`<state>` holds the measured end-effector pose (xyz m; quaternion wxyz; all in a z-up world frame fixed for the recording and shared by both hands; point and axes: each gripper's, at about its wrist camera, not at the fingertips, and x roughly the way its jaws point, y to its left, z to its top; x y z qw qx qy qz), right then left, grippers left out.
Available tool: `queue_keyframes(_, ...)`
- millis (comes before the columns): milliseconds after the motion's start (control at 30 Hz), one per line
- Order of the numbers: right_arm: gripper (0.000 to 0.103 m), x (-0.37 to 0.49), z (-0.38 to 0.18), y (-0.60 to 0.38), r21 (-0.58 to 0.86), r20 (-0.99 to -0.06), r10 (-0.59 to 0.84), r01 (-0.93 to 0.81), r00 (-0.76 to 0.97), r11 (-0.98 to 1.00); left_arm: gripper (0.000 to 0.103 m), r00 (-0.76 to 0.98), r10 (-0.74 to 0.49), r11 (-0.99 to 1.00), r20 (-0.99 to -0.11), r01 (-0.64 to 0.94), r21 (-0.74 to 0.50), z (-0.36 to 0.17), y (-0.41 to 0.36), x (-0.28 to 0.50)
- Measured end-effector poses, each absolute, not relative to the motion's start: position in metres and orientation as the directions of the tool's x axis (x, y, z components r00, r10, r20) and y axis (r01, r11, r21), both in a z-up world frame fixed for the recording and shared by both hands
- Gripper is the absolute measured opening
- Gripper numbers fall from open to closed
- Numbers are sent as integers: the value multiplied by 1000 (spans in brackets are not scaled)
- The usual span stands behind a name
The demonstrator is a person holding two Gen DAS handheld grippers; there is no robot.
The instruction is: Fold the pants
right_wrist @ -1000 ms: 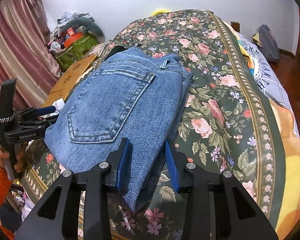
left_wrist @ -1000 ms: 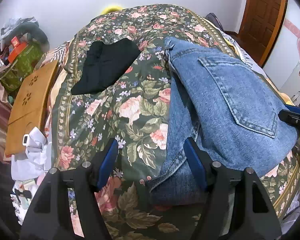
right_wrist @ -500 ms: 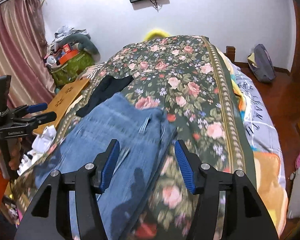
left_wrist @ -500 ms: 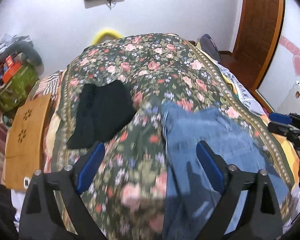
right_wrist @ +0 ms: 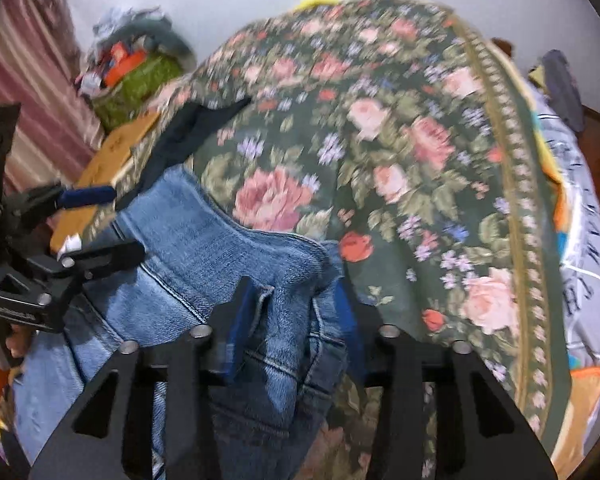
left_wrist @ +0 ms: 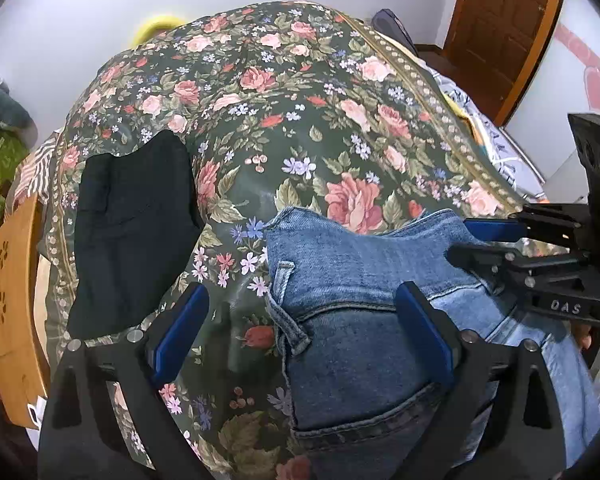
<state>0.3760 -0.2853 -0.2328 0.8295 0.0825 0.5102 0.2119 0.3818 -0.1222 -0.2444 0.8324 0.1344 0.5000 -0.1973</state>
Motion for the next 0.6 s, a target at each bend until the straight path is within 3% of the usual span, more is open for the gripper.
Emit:
queue_keyframes(200,20,369,-236,-283,310,-802,406,-275,439,910,97,489,-127,910,-863,403,94,-252,-117,377)
queue_keyframes(467,20,375,-229,-286,328,-818,394,-224,418,918,98,469,-132,924,-873,377,63,-249,-109,377)
queue_keyframes(600,23,355,-196,-294,247,-807,332,-231,488,941,98,507,-120,931,-854,356,81,-222,-98,362)
